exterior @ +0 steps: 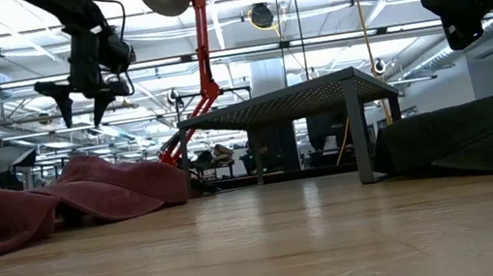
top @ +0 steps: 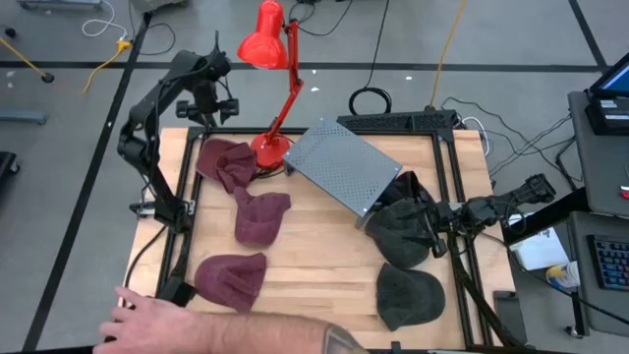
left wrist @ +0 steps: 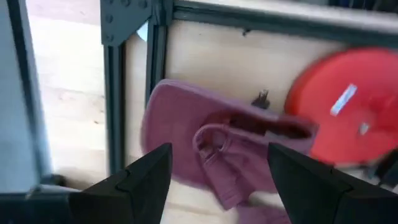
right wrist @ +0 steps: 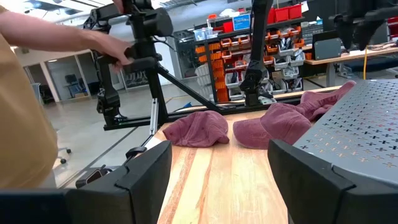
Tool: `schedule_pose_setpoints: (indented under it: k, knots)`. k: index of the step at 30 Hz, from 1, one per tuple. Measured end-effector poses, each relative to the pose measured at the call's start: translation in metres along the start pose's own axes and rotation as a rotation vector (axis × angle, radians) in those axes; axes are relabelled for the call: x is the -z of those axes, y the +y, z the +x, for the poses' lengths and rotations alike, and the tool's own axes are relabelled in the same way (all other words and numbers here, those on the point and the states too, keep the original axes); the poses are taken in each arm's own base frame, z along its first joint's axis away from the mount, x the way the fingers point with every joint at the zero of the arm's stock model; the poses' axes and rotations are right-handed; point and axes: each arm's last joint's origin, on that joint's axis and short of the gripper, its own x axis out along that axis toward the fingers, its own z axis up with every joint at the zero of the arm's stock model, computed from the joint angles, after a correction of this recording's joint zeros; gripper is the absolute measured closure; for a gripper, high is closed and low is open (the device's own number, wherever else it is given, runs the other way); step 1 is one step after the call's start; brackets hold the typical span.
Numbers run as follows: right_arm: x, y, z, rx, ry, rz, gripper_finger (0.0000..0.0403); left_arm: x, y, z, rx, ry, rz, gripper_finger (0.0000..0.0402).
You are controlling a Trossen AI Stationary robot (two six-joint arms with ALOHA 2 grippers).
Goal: Pick & Place hat
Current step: Put the red cap on the shelf
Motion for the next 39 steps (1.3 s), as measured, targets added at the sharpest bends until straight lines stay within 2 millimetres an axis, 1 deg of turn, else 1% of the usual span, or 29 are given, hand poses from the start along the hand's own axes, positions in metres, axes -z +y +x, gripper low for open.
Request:
schedule_pose_setpoints:
  k: [3, 8, 13, 17, 24, 31, 34, 39]
  knots:
    - [0.000, 0.000, 0.000, 0.000, 0.000, 0.000, 0.0142, -0.009, 0.000, 0.003, 0.028, -0.038, -0.134, 0.0133]
    - [0.000, 0.000, 0.000, 0.000, 0.000, 0.000, 0.0143, -0.018, -0.002, 0.010, 0.035, -0.054, -0.258, 0.0133]
    - [0.000, 0.000, 0.000, 0.000, 0.000, 0.000, 0.0143, -0.022, -0.009, 0.018, 0.043, -0.029, -0.430, 0.0133]
    - [0.000, 0.000, 0.000, 0.000, 0.000, 0.000, 0.0142, -0.023, -0.015, 0.024, 0.042, -0.001, -0.522, 0.0133]
    - [0.000, 0.000, 0.000, 0.000, 0.000, 0.000, 0.0143, -0.019, -0.020, 0.028, 0.037, 0.006, -0.659, 0.0133]
    - [0.000, 0.000, 0.000, 0.000, 0.000, 0.000, 0.0140, -0.011, -0.031, 0.034, 0.008, -0.012, -0.715, 0.0133]
    - [0.000, 0.000, 0.000, 0.000, 0.000, 0.000, 0.0140, -0.004, -0.037, 0.040, -0.031, -0.031, -0.732, 0.0133]
    - [0.000, 0.000, 0.000, 0.000, 0.000, 0.000, 0.0141, 0.009, -0.044, 0.056, -0.091, -0.029, -0.803, 0.0133]
